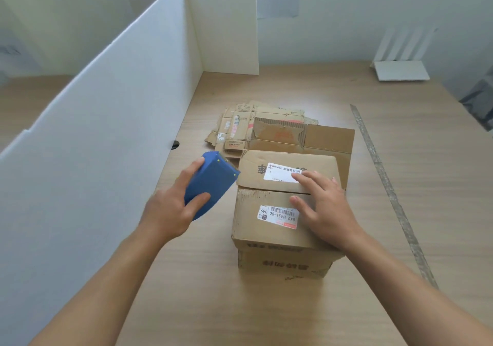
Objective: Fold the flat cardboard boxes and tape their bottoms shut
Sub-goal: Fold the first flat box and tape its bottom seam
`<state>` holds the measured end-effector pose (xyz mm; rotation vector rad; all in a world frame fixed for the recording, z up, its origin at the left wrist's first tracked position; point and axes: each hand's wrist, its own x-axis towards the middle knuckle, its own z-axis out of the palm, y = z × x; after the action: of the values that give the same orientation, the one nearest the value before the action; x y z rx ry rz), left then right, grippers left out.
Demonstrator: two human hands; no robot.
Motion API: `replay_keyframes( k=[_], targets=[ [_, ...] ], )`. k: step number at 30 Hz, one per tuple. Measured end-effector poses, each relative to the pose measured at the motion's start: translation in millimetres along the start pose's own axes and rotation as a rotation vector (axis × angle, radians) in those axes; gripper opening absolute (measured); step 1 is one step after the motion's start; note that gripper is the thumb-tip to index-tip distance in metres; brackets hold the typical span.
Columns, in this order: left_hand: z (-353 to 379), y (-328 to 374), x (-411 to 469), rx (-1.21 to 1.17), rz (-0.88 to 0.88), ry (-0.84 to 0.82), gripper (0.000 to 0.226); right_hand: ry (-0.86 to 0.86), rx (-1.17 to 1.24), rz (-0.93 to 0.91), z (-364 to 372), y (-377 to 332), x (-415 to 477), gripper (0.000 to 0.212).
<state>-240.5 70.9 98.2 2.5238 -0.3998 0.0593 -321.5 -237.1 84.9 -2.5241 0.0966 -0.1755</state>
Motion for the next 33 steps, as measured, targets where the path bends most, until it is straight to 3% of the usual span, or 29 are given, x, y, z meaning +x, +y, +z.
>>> replay_keyframes(
  k=[6, 14, 22, 30, 33],
  targets=[
    [-8, 44, 1, 0.201, 0.568, 0.036, 0.058, -0.011, 0.179, -0.035, -12, -1, -6, 0.049],
    [16, 58, 14, 0.364, 0.913, -0.036, 0.052, -0.076, 0.354, -0.105, -22, 2, -21, 0.041],
    [24, 69, 15, 0.372, 1.0, -0.084, 0.051, 0.02, 0.309, -0.091, -11, 4, -23, 0.019],
    [23, 80, 21, 0.324, 0.871, -0.211, 0.062, 0.169, 0.351, -0.037, -7, 9, -21, 0.012],
    [23, 85, 28, 0.291, 0.82, -0.255, 0.064, 0.206, 0.505, 0.091, -14, 17, -21, 0.012]
  ],
)
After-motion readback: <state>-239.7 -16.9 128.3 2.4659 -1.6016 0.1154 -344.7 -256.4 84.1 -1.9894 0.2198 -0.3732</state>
